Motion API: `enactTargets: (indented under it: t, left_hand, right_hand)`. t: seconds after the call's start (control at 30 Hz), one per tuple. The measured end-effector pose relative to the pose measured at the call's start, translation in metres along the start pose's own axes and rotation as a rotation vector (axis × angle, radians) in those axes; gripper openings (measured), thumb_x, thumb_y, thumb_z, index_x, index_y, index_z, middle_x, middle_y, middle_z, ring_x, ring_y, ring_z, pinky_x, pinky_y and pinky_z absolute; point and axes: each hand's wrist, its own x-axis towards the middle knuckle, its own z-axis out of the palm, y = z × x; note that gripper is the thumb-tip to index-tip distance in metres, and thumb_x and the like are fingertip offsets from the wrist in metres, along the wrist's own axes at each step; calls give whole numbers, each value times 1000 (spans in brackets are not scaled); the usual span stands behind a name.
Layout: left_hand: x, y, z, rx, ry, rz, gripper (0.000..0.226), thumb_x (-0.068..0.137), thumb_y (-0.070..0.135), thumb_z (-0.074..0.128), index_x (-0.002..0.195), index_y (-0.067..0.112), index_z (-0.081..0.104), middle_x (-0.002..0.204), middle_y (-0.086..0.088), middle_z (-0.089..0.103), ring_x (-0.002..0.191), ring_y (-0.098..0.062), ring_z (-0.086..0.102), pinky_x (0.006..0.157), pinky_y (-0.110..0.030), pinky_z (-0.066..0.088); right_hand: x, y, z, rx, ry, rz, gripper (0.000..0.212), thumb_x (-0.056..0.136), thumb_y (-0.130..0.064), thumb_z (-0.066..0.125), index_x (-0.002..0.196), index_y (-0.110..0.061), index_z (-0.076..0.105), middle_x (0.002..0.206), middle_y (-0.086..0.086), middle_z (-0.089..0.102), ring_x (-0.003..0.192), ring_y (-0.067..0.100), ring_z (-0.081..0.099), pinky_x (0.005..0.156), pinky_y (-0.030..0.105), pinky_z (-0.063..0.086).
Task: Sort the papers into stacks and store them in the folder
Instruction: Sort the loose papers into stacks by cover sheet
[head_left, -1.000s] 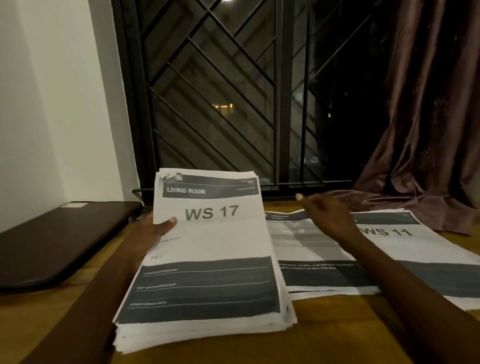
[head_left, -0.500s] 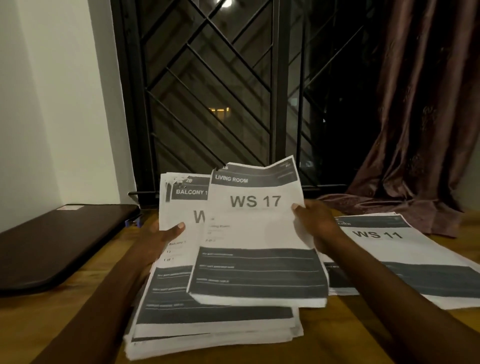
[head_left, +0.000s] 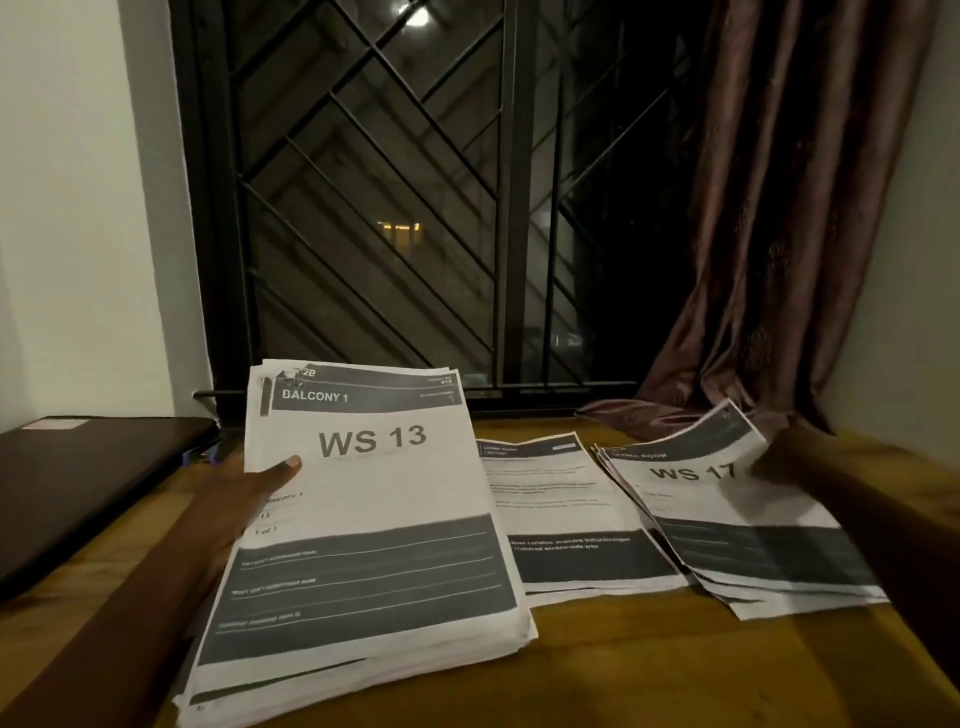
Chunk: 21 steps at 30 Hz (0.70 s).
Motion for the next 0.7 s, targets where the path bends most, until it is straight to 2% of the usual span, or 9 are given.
enactTargets:
  t: [0.07, 0.13, 0.2, 0.3, 0.33, 0.4, 0.47, 0.53, 0.7]
  left_hand:
    - [-1, 2, 4, -31, -23, -31, 39, 96, 2, 53, 135, 3, 48, 125, -9, 54, 51, 11, 62, 45, -2, 42]
    - [-1, 0, -1, -2, -35, -5, 33, 95, 4, 55, 128, 10, 51, 122, -8, 58, 51, 11, 62, 43, -3, 43]
    - [1, -2, -6, 55, -55, 13, 27, 94, 7, 58, 120, 13, 54, 106, -6, 68, 56, 4, 67, 49, -14, 50]
    - [1, -1, -11, 26, -87, 2, 19, 90, 12, 64, 108, 17, 62, 86, 9, 76, 68, -3, 72, 58, -20, 54]
    - [1, 1, -12, 32, -90, -6, 21, 85, 17, 69, 106, 19, 64, 90, 7, 77, 74, -8, 74, 61, -23, 56]
    - [4, 1, -13, 12, -98, -28, 26, 79, 22, 73, 104, 23, 66, 102, -1, 76, 82, -17, 75, 70, -31, 57]
    - [2, 3, -11, 4, -108, -14, 17, 89, 13, 65, 103, 23, 65, 92, 3, 77, 75, -13, 74, 61, -27, 58]
    - [0, 3, -10, -8, -107, -16, 18, 93, 10, 60, 106, 22, 63, 93, 2, 76, 74, -14, 74, 57, -25, 59]
    - [-3, 6, -12, -34, -167, -32, 28, 91, 18, 61, 119, 15, 62, 110, -8, 74, 89, -23, 74, 61, -28, 59]
  right_hand:
    - [-6, -4, 17, -54, 78, -24, 81, 62, -61, 58, 133, -21, 50, 134, 13, 49, 122, 35, 46, 105, 52, 35]
    - [-29, -18, 29, 31, 97, -128, 69, 77, -58, 58, 131, -16, 48, 135, 14, 48, 121, 35, 47, 104, 51, 37]
    - [-72, -40, 24, 140, 62, -219, 59, 81, -53, 60, 124, -13, 53, 128, 15, 56, 111, 33, 55, 94, 46, 46]
    - [-99, -69, 21, 313, 134, -323, 31, 88, -39, 59, 100, -10, 60, 98, 15, 66, 89, 32, 61, 72, 33, 47]
    - [-118, -88, 12, 390, 129, -400, 23, 92, -35, 57, 88, -13, 61, 85, 12, 65, 81, 30, 61, 66, 29, 44]
    - [-161, -134, -6, 610, -28, -550, 33, 95, -38, 53, 73, -14, 61, 71, 10, 62, 73, 25, 60, 61, 26, 42]
    - [-204, -177, -19, 819, -305, -614, 35, 91, -46, 55, 89, -12, 63, 83, 10, 66, 77, 21, 64, 65, 27, 50]
    - [-229, -209, -14, 838, -497, -602, 34, 84, -49, 63, 99, -19, 58, 93, 1, 66, 83, 17, 65, 63, 25, 52]
    - [-242, -241, 7, 933, -363, -510, 30, 79, -29, 76, 100, -20, 56, 104, -2, 64, 91, 15, 60, 66, 23, 45]
